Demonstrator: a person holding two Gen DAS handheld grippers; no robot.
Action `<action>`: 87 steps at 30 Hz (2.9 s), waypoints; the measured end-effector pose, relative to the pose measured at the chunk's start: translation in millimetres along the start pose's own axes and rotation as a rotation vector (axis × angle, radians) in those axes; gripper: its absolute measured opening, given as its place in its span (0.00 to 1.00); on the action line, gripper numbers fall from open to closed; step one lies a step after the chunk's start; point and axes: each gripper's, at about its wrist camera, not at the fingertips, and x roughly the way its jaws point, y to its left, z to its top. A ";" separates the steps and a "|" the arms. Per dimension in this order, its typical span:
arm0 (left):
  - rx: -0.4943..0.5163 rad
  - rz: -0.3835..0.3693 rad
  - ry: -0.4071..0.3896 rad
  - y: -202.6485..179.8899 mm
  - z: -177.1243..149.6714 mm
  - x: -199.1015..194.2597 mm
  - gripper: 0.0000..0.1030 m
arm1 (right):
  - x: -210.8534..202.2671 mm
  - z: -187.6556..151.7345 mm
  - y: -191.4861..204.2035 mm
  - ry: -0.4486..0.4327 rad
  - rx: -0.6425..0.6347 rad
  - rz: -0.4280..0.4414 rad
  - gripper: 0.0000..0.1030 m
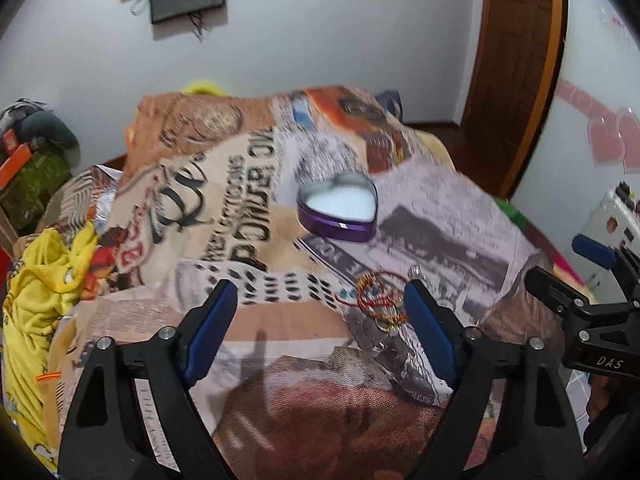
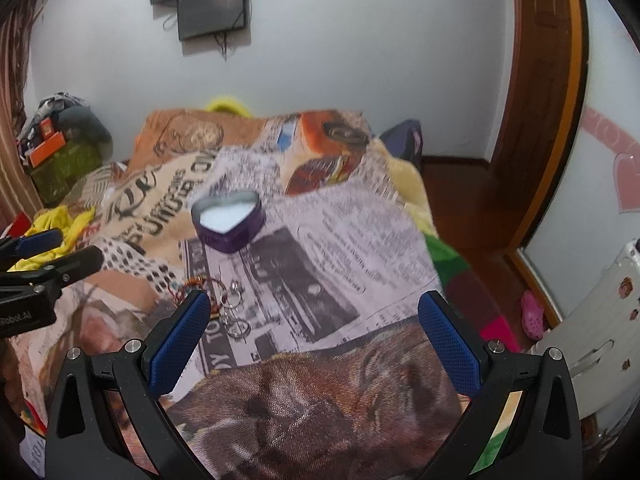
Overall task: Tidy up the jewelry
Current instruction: 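Move both tools down toward the jewelry pile beside the heart tin, then grasp a gold ring with the left tool while the right tool grasps a silver ring, then carry both held rings over the purple heart tin and lower them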
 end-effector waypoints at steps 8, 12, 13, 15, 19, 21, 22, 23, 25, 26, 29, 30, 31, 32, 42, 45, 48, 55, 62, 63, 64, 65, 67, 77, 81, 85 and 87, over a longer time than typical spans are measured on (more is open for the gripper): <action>0.044 -0.101 0.123 -11.3 -9.7 36.8 0.56 | 35.9 -10.4 7.6 0.116 -0.026 0.115 0.76; 0.047 -0.154 0.154 -11.9 -16.7 43.3 0.44 | 50.1 -13.4 13.8 0.161 -0.043 0.163 0.59; 0.047 -0.163 0.161 -12.3 -17.6 44.9 0.40 | 53.0 -13.5 15.3 0.170 -0.047 0.174 0.58; 0.047 -0.197 0.178 -14.1 -19.8 48.4 0.34 | 56.8 -14.0 17.9 0.183 -0.053 0.195 0.51; 0.066 -0.232 0.187 -21.3 -21.6 53.0 0.30 | 64.1 -16.3 25.5 0.209 -0.082 0.226 0.42; 0.076 -0.245 0.198 -24.0 -22.1 56.8 0.28 | 66.0 -17.0 28.9 0.216 -0.097 0.234 0.37; 0.078 -0.245 0.204 -24.8 -22.4 59.3 0.28 | 67.2 -17.4 30.8 0.220 -0.104 0.239 0.36; 0.079 -0.246 0.210 -25.4 -22.8 62.3 0.28 | 68.1 -17.7 32.1 0.222 -0.109 0.241 0.35; 0.079 -0.246 0.226 -25.8 -23.3 68.1 0.28 | 69.9 -19.1 35.9 0.223 -0.126 0.242 0.34; 0.080 -0.246 0.227 -26.4 -23.5 70.2 0.28 | 71.0 -19.6 37.4 0.225 -0.135 0.238 0.33; 0.090 -0.239 0.227 -28.1 -23.5 73.5 0.28 | 72.3 -19.9 39.1 0.230 -0.147 0.240 0.22; 0.094 -0.235 0.226 -28.9 -23.3 74.7 0.28 | 72.6 -19.8 39.3 0.231 -0.147 0.244 0.19; 0.098 -0.233 0.224 -30.0 -23.6 74.9 0.28 | 72.0 -20.2 39.9 0.231 -0.147 0.243 0.19; 0.102 -0.229 0.220 -31.1 -23.9 75.3 0.25 | 72.0 -20.3 40.0 0.230 -0.148 0.241 0.19; 0.139 -0.209 0.182 -35.9 -29.4 62.6 0.06 | 60.0 -16.2 37.9 0.214 -0.130 0.234 0.19; 0.127 -0.207 0.170 -34.2 -29.7 53.4 0.06 | 52.5 -14.2 38.2 0.199 -0.125 0.230 0.19; 0.123 -0.195 0.152 -31.9 -28.6 44.3 0.06 | 45.4 -12.2 40.0 0.184 -0.123 0.228 0.19; 0.107 -0.163 0.082 -21.7 -16.9 16.4 0.06 | 27.3 -5.4 42.4 0.138 -0.122 0.223 0.19; 0.081 -0.157 0.020 -12.8 -0.1 -2.4 0.06 | 14.4 6.2 41.5 0.094 -0.113 0.207 0.19; 0.078 -0.157 0.012 -12.3 2.7 -3.2 0.06 | 13.1 8.6 41.3 0.087 -0.111 0.205 0.19; 0.073 -0.159 0.000 -11.1 7.1 -5.0 0.06 | 12.4 12.0 40.5 0.078 -0.108 0.202 0.19; 0.070 -0.161 -0.008 -10.4 9.7 -5.9 0.06 | 11.9 15.5 39.9 0.069 -0.105 0.199 0.19; 0.064 -0.157 -0.029 -8.3 16.4 -7.9 0.06 | 11.4 20.9 39.1 0.054 -0.102 0.192 0.19; 0.037 -0.149 -0.085 5.7 43.7 -1.2 0.06 | 15.9 46.6 38.4 -0.019 -0.104 0.179 0.19; 0.035 -0.143 -0.092 10.1 53.6 6.9 0.06 | 22.1 57.6 42.1 -0.045 -0.115 0.181 0.19; 0.048 -0.131 -0.102 12.8 63.4 17.4 0.06 | 33.7 66.3 44.4 -0.056 -0.121 0.185 0.19; 0.050 -0.133 -0.100 14.5 67.9 23.9 0.06 | 40.2 68.4 45.2 -0.055 -0.119 0.185 0.19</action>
